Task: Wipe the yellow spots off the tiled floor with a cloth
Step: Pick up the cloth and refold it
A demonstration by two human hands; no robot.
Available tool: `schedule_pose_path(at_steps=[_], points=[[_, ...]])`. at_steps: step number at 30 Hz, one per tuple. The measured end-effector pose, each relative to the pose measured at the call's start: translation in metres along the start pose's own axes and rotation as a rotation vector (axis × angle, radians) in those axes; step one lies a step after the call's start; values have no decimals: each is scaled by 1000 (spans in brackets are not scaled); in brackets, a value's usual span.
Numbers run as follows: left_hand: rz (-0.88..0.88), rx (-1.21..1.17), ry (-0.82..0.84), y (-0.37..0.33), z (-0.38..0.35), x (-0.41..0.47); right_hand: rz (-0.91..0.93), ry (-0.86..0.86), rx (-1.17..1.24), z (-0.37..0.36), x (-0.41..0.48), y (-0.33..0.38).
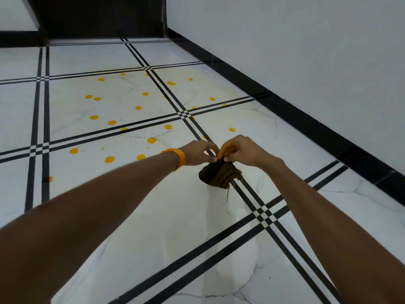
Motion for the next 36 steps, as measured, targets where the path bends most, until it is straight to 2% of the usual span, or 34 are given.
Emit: schedule_pose_path(at_steps=[3,6,10,14,18,23,27,30,34,36], points=[[-39,13,-85,-2,4,0,27,-147,-134,8,-2,9],[-52,52,-129,-5,9,0,31,-255,-154,12,-3,15],[-39,83,-149,-10,18,-4,8,-216,-200,16,-6,17],[-3,40,-79,-11,23,-13,-41,-186,-209,18,-5,17],[-32,139,-172,-17,27,-13,-36,-178,-269,11,-6,15],[4,-67,-226,-18,34,-17,-76,-304,-58,23,-11,22],[41,-274,-169,-22,42,-19,-56,-326,207,39,-21,19],[96,-434,-84,-20,50,-23,-61,-241,265,49,-21,13],[76,-661,-138,-22,62,-31,-128,126,57,59,-28,8],[82,-757,-125,-33,64,-33,-69,249,166,65,-34,18]])
Point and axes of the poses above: each hand's wrist, its own x-axis towards the middle knuckle, its own z-axis out of the back of the hand, y = z × x, the point moved 2 cm from there along x, towards the middle knuckle, and after that the axes turned 14 degrees about -x, right-handed, at the moved point
